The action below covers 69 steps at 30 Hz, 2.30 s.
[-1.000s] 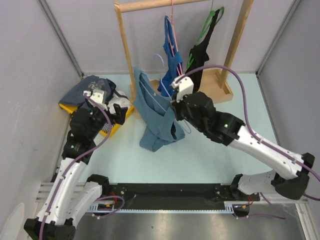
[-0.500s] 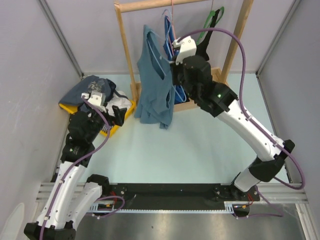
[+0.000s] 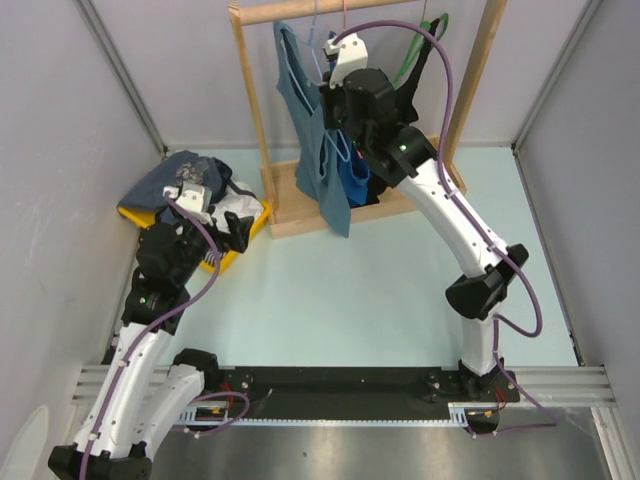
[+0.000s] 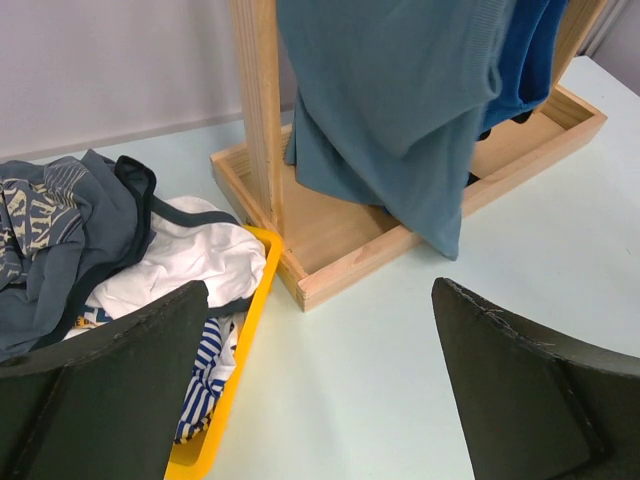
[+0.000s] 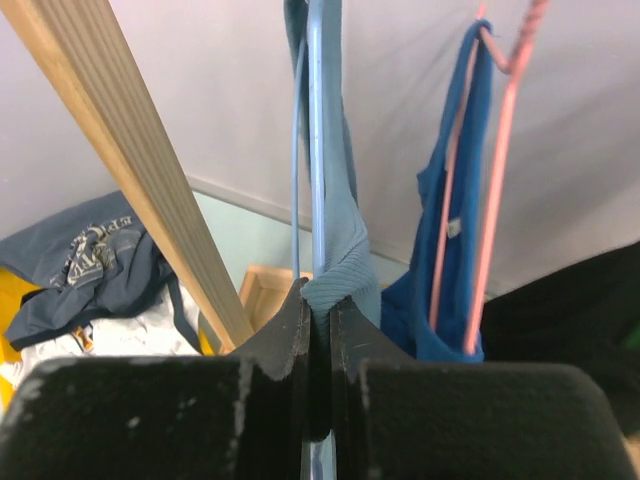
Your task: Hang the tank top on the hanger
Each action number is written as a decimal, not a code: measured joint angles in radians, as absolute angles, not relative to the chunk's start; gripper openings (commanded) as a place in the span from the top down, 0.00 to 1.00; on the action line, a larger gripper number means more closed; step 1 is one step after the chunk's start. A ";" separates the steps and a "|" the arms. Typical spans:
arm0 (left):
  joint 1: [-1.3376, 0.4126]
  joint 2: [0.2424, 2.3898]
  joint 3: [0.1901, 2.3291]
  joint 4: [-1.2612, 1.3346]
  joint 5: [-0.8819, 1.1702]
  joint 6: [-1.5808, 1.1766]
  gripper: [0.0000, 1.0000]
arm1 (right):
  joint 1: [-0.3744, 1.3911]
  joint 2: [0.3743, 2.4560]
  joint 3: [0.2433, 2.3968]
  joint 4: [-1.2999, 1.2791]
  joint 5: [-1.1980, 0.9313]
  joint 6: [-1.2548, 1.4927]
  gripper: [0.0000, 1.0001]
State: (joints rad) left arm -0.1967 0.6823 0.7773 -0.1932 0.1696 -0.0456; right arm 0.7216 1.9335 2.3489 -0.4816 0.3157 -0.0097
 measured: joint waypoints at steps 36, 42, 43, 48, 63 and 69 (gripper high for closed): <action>-0.195 0.657 0.755 -0.188 0.163 -0.045 0.00 | 0.731 1.827 2.212 -0.432 0.088 0.016 0.00; -0.195 0.653 0.753 -0.187 0.161 -0.045 0.01 | 0.824 1.509 1.794 -0.332 0.080 -0.026 0.00; -0.195 0.651 0.752 -0.187 0.160 -0.045 0.00 | 0.829 1.448 1.710 -0.313 0.075 -0.025 0.00; -0.195 0.641 0.752 -0.183 0.160 -0.046 0.01 | 0.763 1.198 1.385 -0.265 0.052 0.018 0.00; -0.195 0.616 0.751 -0.183 0.098 -0.091 0.01 | -0.027 0.920 0.766 -0.240 -0.327 0.278 0.00; -0.195 0.616 0.751 -0.186 0.070 -0.105 0.01 | -0.101 0.875 0.759 -0.240 -0.399 0.288 0.00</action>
